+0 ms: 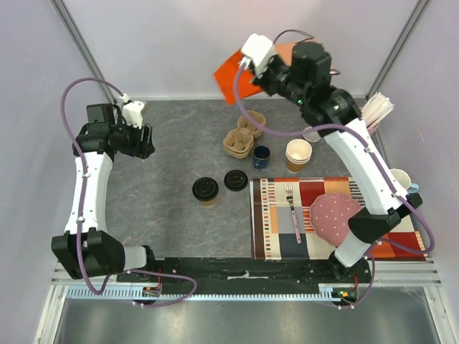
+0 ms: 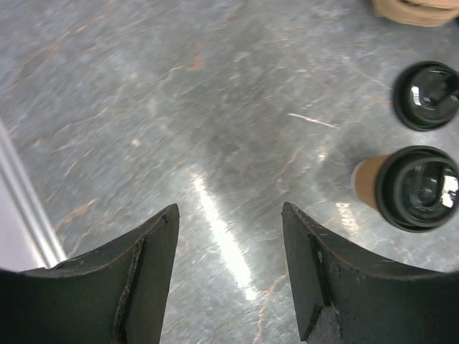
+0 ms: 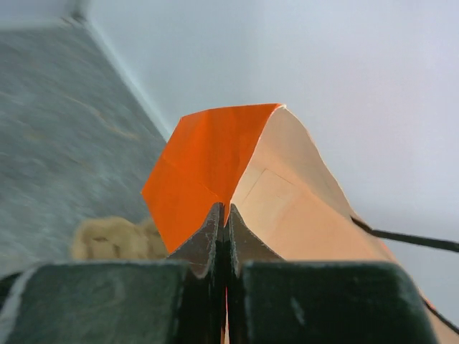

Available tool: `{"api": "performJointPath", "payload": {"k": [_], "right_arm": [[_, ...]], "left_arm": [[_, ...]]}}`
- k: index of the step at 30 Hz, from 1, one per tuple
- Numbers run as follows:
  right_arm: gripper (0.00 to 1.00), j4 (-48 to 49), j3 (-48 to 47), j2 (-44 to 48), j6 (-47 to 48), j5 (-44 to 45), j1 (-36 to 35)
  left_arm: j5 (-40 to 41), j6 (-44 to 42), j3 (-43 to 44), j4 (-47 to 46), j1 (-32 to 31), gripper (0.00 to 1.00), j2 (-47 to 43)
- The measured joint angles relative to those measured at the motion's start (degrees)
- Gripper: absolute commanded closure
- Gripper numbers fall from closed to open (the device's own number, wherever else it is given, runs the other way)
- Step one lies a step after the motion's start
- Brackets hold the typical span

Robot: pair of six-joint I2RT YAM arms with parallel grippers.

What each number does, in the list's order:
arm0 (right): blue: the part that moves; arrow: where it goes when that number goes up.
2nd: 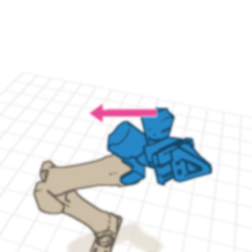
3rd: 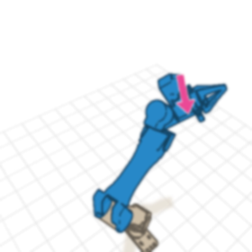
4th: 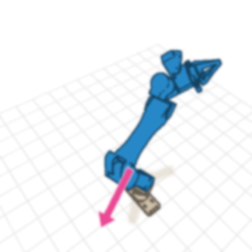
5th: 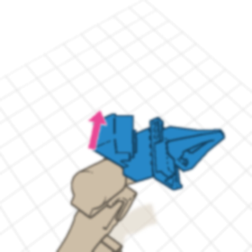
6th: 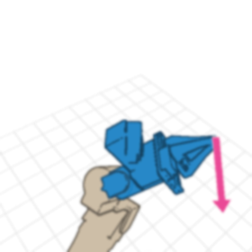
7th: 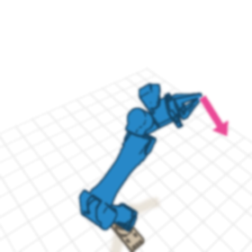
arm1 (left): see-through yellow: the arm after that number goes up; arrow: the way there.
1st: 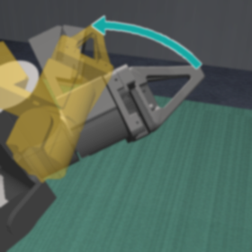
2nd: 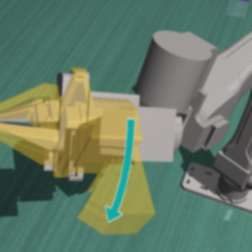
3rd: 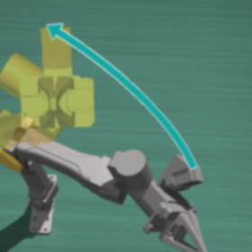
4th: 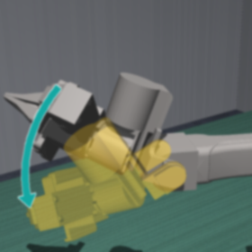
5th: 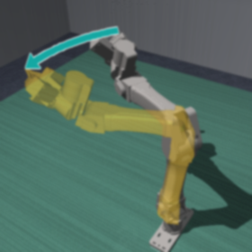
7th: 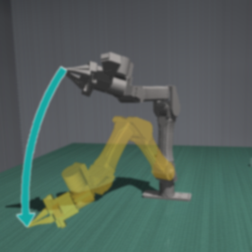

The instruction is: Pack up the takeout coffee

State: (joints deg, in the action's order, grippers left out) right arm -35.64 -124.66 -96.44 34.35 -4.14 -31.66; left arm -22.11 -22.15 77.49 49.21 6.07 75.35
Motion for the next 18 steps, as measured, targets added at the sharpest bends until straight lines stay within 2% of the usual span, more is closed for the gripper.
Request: {"api": "performJointPath", "payload": {"k": [8,14,18], "right_arm": [[1.0,2.7,6.4,0.0,6.7,-9.5,-17.6],[1.0,-1.6,3.1,-8.2,13.2,-14.3,-23.3],[1.0,-7.0,0.5,-13.2,18.0,-13.8,-26.7]], "left_arm": [[7.0,0.7,0.0,-0.3,5.0,0.33,-2.0],[11.6,3.3,0.0,-3.4,11.9,0.33,-2.0],[13.1,4.1,0.0,-5.1,16.2,0.33,-2.0]]}}
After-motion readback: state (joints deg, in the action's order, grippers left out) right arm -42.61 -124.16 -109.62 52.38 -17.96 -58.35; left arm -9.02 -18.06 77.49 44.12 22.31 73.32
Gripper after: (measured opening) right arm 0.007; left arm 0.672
